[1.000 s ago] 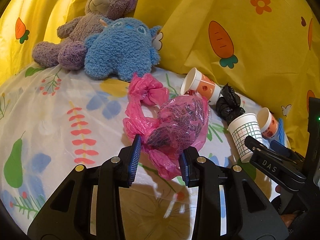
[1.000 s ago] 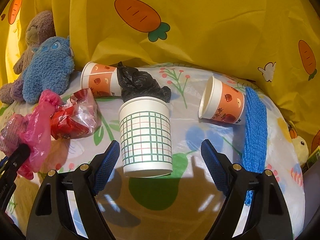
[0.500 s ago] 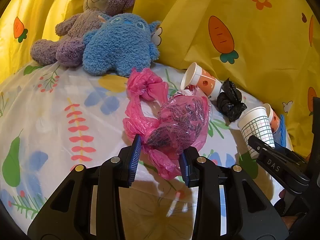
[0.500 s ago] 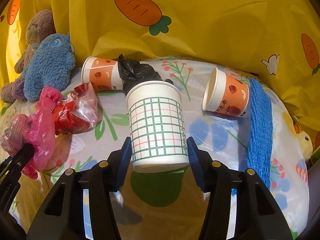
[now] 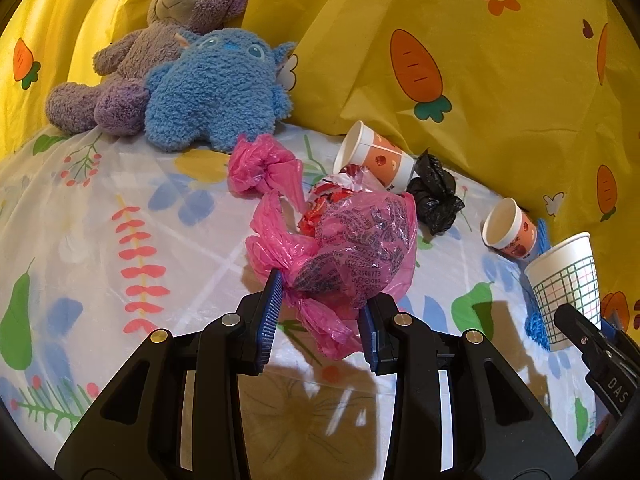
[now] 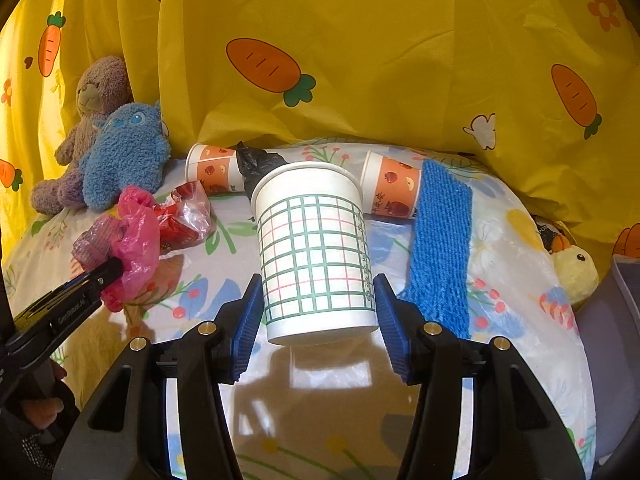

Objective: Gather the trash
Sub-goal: 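Grasp the upright grid cup with the right tool while the left tool holds the pink bag, then carry pink bag and grid cup over the grey bin and open both tools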

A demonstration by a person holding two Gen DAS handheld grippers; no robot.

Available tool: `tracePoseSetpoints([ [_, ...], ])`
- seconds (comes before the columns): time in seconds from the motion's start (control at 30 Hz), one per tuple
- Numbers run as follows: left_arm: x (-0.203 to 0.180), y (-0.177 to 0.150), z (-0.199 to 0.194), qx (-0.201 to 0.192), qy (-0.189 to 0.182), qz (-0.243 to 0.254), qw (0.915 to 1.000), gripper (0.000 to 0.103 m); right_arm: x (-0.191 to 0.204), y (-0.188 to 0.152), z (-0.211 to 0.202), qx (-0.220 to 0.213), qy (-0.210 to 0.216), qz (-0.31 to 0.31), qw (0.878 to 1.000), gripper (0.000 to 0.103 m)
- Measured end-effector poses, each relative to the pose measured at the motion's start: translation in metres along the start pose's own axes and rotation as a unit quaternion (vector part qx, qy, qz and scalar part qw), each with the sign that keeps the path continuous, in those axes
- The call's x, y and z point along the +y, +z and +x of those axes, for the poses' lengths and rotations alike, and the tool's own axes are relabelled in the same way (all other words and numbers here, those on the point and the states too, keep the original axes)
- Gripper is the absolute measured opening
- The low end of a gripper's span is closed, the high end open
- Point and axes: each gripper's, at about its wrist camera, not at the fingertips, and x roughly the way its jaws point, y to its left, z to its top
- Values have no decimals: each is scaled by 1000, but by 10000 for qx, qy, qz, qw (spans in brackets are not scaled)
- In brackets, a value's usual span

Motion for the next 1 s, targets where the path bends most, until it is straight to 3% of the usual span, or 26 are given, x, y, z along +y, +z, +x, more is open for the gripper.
tracePoseSetpoints([
  [0.57,-73,-30,-66,-179,-825,622,9945,35,-56,-43,-83,-528,-56,251,9983,54],
  [1.0,-157,-58,-77,-65,-1335,1303,9824,35,-107,-61,-109,-680,-470,550,9951,54],
])
